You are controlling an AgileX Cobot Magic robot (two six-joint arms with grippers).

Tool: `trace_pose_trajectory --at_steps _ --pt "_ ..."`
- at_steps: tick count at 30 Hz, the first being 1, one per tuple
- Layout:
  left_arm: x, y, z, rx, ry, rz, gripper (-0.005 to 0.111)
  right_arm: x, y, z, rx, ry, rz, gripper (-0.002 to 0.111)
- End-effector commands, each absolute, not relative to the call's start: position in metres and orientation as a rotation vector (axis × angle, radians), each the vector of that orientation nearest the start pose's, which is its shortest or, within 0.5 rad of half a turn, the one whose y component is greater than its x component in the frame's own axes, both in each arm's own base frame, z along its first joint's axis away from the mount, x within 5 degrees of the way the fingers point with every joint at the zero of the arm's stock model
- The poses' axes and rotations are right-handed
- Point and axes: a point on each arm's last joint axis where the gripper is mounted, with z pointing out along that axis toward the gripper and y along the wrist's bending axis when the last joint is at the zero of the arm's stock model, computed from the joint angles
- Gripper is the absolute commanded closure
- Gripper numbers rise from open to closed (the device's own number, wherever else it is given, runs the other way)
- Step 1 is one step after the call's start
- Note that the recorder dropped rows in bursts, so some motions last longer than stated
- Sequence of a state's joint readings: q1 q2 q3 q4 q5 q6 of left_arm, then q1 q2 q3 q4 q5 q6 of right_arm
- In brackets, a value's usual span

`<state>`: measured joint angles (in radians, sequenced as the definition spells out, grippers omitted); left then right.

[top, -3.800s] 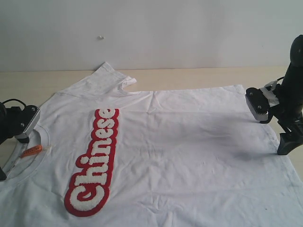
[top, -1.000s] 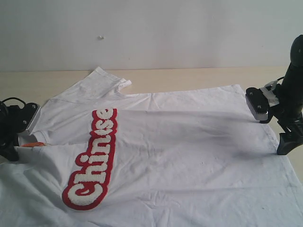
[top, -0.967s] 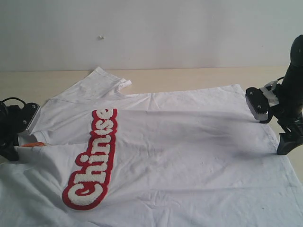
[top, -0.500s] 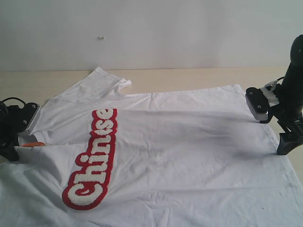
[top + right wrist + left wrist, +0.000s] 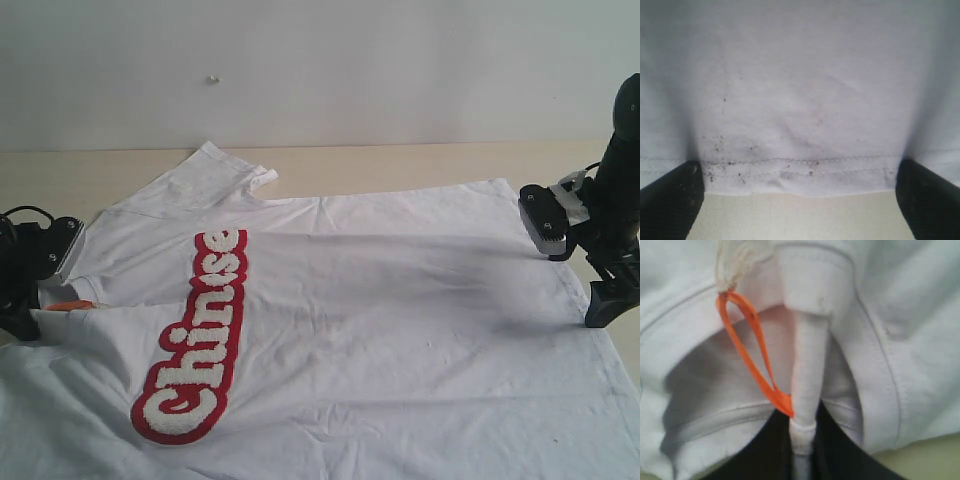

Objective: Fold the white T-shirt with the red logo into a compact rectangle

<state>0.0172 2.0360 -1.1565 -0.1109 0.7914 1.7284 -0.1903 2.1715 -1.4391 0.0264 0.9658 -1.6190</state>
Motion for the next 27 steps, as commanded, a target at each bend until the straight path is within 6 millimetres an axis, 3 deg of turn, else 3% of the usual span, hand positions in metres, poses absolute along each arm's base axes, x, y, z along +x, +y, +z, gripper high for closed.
trace_pose_trajectory --at_steps 1,15,18,21,24,26,27 --pt "0.3452 0.0009 0.0800 -2.285 -2.157 0.146 0.106 0.3922 -0.0743 0.0985 -2.055 2.410 0.111 0.003" --pt "0.3452 0.0009 0.0800 -2.285 -2.157 0.146 0.106 0.3958 -0.0750 0.0982 -2.040 2.393 0.060 0.003" --pt "0.3451 0.0009 0.0800 -2.288 -2.154 0.146 0.106 0.3968 -0.0754 0.0981 -2.037 2.387 0.044 0.008" --pt "0.3460 0.0010 0.0800 -2.292 -2.158 0.135 0.106 0.3970 -0.0755 0.0981 -2.038 2.386 0.040 0.029" --pt "0.3461 0.0010 0.0800 -2.293 -2.159 0.133 0.106 0.3949 -0.0751 0.0982 -1.981 2.454 0.070 0.067" --pt "0.3461 0.0010 0.0800 -2.293 -2.159 0.133 0.106 0.3926 -0.0750 0.0983 -1.927 2.521 0.094 0.104" --pt "0.3461 0.0010 0.0800 -2.293 -2.159 0.133 0.106 0.3917 -0.0750 0.0984 -1.897 2.553 0.104 0.107"
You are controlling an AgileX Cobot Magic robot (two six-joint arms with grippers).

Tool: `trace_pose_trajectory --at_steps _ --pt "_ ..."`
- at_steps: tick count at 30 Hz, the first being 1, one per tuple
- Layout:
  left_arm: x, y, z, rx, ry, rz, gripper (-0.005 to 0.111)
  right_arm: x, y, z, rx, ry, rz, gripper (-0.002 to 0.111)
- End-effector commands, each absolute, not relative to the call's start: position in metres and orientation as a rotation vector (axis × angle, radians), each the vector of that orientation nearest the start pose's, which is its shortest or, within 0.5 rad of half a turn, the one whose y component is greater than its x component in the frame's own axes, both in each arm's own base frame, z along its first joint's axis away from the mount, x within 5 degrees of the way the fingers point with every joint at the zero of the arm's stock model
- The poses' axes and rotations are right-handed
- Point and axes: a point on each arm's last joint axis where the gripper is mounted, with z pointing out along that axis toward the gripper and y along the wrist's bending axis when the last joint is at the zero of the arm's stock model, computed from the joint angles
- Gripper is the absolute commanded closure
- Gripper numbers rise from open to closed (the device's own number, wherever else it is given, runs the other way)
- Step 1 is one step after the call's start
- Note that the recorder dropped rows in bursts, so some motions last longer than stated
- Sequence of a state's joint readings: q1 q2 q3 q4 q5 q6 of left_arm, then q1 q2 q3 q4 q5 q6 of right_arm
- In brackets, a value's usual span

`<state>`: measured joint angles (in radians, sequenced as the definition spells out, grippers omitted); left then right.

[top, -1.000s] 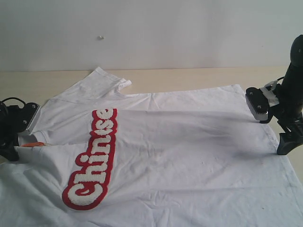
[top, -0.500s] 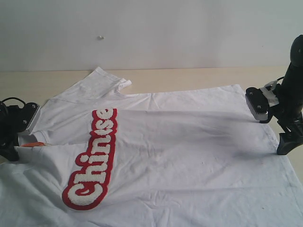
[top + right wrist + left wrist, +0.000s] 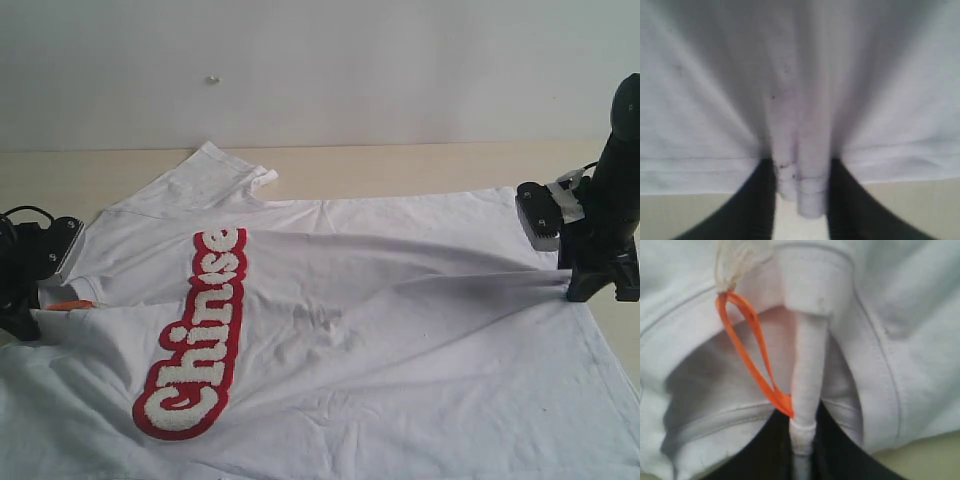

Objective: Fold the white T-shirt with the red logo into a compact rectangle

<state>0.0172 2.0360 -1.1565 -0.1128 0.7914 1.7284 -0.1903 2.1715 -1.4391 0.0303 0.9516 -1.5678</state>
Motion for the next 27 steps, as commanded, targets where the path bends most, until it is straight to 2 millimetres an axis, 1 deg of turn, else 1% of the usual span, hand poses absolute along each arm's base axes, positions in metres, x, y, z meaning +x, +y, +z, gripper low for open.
trace_pose_trajectory --at_steps 1,9,14,16,18,24,27 --pt "0.3461 0.0010 0.0800 -2.293 -2.159 0.133 0.106 0.3913 -0.0749 0.0984 -1.885 2.567 0.109 0.107" --pt "0.3463 -0.0018 0.0802 -2.271 -2.210 0.166 0.106 0.3916 -0.0751 0.0984 -1.873 2.567 0.112 0.107" --pt "0.3463 -0.0018 0.0802 -2.271 -2.210 0.166 0.106 0.3914 -0.0749 0.0984 -1.857 2.579 0.116 0.107" --pt "0.3458 -0.0020 0.0799 -2.268 -2.214 0.171 0.106 0.3914 -0.0749 0.0984 -1.801 2.621 0.115 0.107" --pt "0.3450 -0.0025 0.0792 -2.263 -2.224 0.179 0.106 0.3929 -0.0748 0.0983 -1.774 2.623 0.102 0.107" --pt "0.3435 -0.0044 0.0782 -2.235 -2.263 0.206 0.106 0.3943 -0.0695 0.0986 -1.515 2.736 0.164 0.107" --pt "0.3455 -0.0042 0.0781 -2.243 -2.277 0.181 0.106 0.3942 -0.0698 0.0990 -1.526 2.735 0.163 0.108"
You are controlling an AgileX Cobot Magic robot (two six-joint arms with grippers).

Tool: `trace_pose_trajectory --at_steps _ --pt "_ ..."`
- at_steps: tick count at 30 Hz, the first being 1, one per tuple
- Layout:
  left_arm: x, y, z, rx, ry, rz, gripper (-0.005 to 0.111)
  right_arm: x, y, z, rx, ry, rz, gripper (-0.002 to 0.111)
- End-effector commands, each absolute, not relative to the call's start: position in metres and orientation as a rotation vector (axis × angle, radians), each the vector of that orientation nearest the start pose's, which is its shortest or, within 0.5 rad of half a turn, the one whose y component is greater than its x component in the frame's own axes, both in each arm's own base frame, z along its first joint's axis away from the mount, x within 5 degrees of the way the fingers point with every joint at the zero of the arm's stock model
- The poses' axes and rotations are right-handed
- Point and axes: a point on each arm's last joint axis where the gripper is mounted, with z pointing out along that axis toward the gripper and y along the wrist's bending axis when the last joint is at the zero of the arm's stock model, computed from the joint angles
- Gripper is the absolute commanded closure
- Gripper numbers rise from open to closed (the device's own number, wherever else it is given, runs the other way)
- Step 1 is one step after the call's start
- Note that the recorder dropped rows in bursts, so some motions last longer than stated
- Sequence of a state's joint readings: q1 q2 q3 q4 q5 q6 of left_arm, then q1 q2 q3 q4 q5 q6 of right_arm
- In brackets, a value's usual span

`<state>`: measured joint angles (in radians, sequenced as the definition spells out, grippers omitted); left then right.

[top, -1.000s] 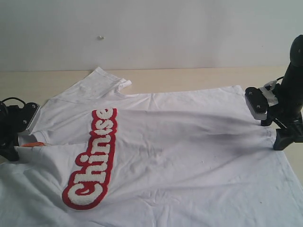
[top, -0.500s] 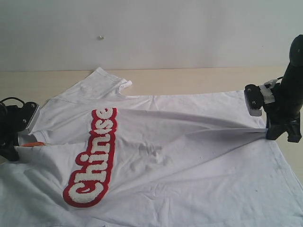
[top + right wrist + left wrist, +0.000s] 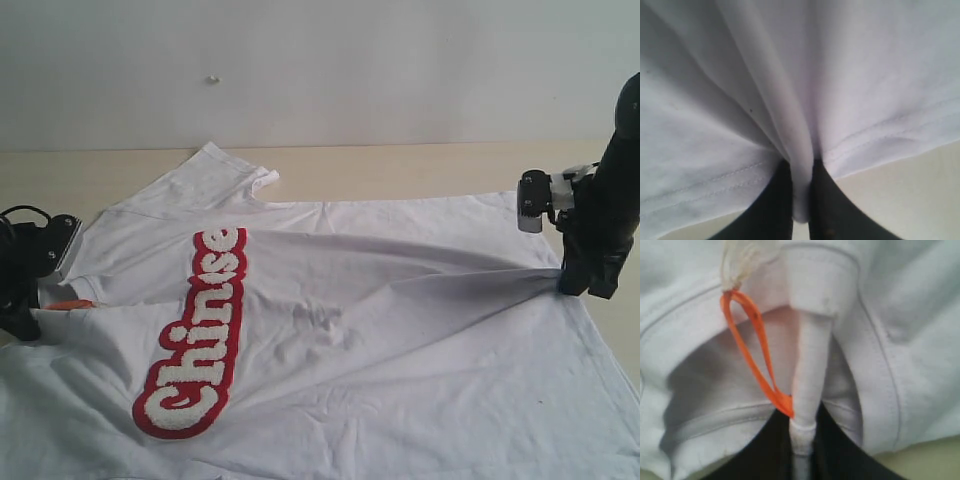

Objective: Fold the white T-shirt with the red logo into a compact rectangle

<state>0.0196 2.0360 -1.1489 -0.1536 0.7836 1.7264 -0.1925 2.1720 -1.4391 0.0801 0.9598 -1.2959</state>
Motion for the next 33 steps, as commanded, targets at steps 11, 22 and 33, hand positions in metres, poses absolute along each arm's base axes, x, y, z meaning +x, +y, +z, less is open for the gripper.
trace_pose_trajectory --at_steps 11,22,33 --pt "0.368 -0.004 0.142 -2.218 -2.516 -0.054 0.106 0.400 -0.073 0.173 -1.495 2.649 -0.023 0.108" --pt "0.351 -0.003 0.249 -2.192 -2.808 -0.354 0.107 0.379 -0.065 0.257 -1.396 2.551 -0.107 0.108" --pt "0.324 0.023 0.306 -1.848 -3.195 -0.516 0.107 0.346 -0.055 0.334 -1.302 2.367 -0.247 0.108"
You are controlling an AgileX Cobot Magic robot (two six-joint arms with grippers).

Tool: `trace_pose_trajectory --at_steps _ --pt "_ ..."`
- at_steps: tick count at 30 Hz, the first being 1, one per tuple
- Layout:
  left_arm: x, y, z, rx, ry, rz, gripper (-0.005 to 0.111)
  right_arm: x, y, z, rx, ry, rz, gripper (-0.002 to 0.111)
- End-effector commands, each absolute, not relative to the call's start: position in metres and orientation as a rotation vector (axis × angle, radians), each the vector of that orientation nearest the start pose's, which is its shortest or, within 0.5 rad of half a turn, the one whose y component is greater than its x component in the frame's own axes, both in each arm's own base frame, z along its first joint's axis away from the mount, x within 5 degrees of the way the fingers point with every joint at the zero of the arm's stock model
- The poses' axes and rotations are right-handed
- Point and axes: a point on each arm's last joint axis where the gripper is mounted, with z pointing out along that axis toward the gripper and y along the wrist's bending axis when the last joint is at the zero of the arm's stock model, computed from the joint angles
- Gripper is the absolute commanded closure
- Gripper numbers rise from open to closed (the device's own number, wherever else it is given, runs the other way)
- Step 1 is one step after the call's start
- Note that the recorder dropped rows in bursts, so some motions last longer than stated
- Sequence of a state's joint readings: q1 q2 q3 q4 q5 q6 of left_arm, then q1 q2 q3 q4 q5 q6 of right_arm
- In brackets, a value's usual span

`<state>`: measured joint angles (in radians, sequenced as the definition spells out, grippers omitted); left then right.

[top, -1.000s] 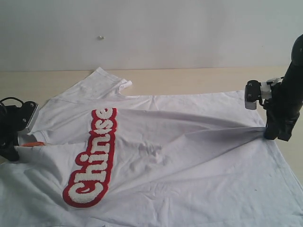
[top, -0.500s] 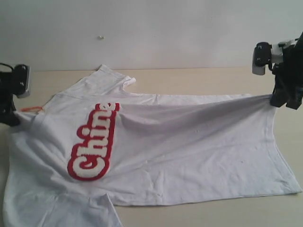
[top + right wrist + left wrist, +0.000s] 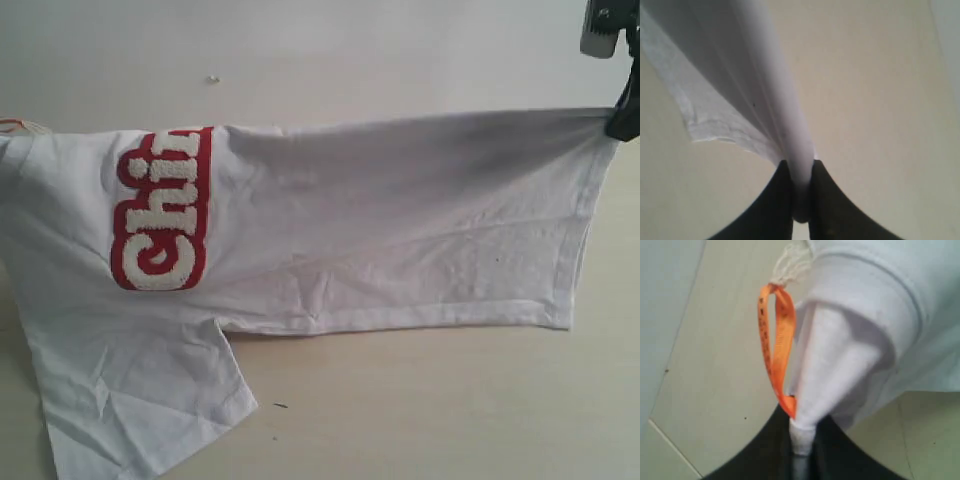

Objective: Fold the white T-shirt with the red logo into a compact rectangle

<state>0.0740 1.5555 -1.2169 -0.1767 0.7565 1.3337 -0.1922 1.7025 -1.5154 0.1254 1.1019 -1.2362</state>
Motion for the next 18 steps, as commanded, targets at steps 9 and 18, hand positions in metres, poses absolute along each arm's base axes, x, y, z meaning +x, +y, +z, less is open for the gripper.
trace_pose_trajectory --at_steps 9,18 --pt "0.302 0.028 0.334 1.099 2.211 0.356 0.107 0.325 -0.047 0.366 -1.232 2.283 -0.261 0.108" --pt "0.273 0.025 0.370 1.021 2.132 0.405 0.107 0.303 -0.036 0.393 -1.188 2.208 -0.216 0.108"
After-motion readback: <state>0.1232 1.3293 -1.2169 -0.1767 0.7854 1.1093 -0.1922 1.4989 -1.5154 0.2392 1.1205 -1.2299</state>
